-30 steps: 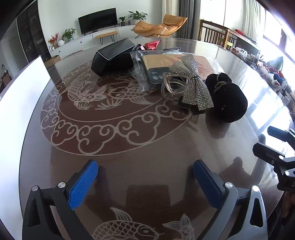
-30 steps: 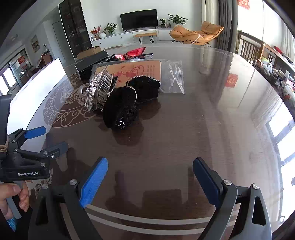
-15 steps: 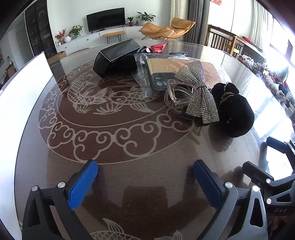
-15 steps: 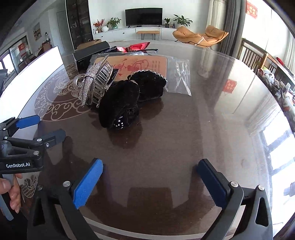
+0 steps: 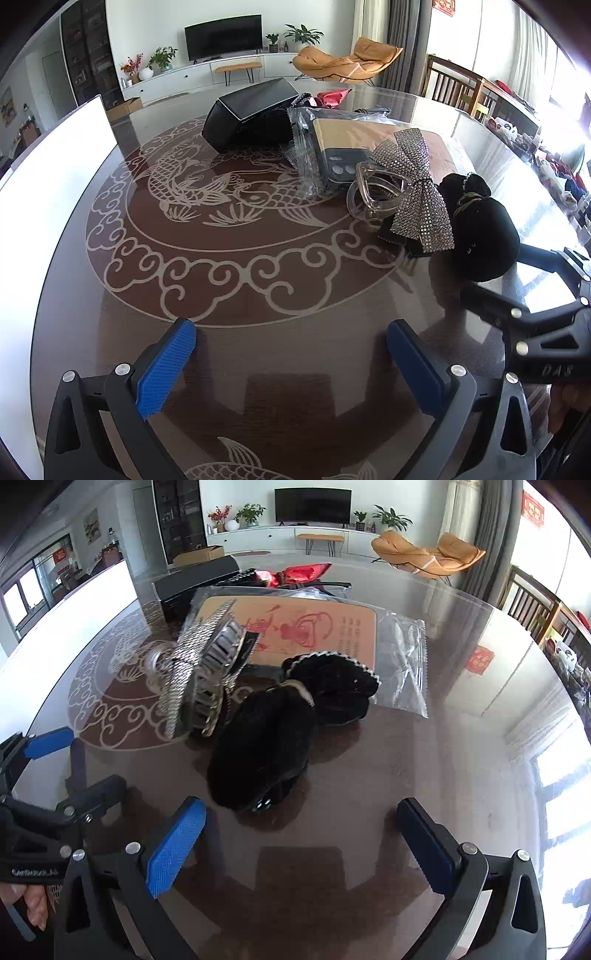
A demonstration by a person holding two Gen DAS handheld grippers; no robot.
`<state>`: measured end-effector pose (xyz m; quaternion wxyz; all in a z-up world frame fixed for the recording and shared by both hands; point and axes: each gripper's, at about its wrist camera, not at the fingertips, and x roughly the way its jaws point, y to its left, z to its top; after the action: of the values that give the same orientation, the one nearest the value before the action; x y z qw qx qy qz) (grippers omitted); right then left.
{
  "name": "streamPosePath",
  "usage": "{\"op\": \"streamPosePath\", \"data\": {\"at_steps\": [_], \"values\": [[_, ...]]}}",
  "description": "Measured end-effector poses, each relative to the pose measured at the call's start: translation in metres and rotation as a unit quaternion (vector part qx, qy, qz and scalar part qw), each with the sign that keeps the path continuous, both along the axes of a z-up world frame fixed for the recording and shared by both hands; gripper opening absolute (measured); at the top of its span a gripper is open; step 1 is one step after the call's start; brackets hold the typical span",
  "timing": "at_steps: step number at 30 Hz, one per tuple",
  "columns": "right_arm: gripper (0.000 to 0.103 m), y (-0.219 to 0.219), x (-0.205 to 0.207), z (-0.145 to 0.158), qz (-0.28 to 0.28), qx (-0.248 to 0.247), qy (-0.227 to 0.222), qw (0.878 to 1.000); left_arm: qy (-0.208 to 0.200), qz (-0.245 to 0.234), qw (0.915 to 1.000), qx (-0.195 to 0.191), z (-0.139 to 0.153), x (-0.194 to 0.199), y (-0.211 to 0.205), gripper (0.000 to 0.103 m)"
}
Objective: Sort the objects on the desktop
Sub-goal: 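Move both tools back over the table toward the black velvet pouches, then lower the right tool toward the velvet pouch while the left tool grasps the bow clip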
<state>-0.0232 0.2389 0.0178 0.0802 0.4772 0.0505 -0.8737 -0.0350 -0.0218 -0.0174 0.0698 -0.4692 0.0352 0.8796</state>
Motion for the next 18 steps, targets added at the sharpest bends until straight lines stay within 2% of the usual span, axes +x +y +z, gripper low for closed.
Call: {"op": "streamPosePath", "data": {"at_steps": [8,15,18], "values": [[0.103,0.043,-0.017,0.002,-0.089,-0.002,0.011,0.996,0.0,0.001,1.0,0.0,0.0,0.0,0.0,0.103],[0.103,0.044,-0.011,0.003,-0.095,-0.002,0.017,0.995,-0.008,0.006,1.0,-0.001,0.0,-0.004,0.002,0.103],[0.103,0.046,-0.011,0.003,-0.097,-0.003,0.018,0.995,-0.016,-0.008,0.9998,-0.002,0.001,-0.013,0.012,0.103]]}}
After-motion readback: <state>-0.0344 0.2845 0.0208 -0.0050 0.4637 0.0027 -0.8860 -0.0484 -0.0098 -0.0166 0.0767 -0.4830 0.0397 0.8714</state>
